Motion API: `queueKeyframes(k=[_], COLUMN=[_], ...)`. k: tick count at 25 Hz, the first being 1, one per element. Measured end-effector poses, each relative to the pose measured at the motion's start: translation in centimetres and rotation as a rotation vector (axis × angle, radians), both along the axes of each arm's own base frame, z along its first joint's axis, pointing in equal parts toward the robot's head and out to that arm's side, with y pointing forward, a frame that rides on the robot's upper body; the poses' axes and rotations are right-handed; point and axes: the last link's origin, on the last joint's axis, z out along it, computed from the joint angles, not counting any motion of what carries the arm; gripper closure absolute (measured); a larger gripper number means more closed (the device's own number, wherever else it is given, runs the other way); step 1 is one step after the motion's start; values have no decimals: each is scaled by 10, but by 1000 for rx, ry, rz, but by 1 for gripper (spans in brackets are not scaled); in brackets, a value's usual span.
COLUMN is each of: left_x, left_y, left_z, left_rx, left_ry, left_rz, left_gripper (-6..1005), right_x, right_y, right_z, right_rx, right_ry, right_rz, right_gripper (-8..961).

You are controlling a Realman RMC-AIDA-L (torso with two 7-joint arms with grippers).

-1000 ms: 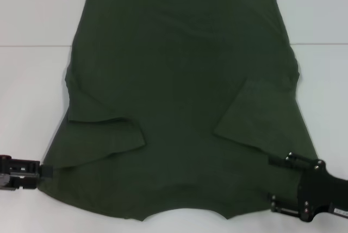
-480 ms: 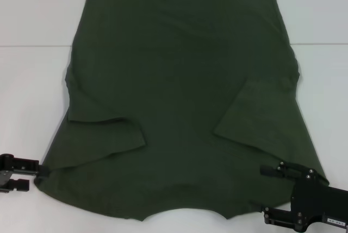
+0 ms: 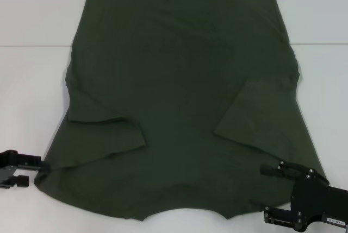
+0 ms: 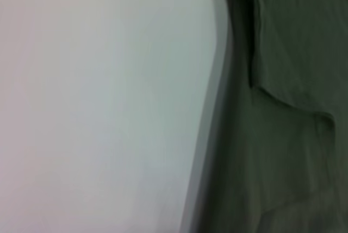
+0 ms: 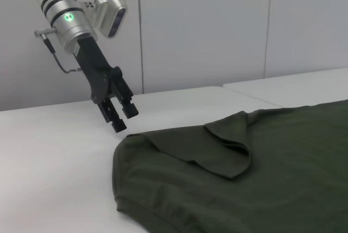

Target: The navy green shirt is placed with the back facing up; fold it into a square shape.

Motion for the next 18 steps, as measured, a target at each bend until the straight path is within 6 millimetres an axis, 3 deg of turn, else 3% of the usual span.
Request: queueKeyframes(k=[18], left_x=[3], left_y=[5], left_z=[-6], left_rx=[-2], left_ry=[12], left_rz=[0], left_gripper=[274], right_x=[0], right_y=[1], right_z=[-1], right_rx=[-3], right_ry=[0], right_rz=[-5], right_gripper=[164])
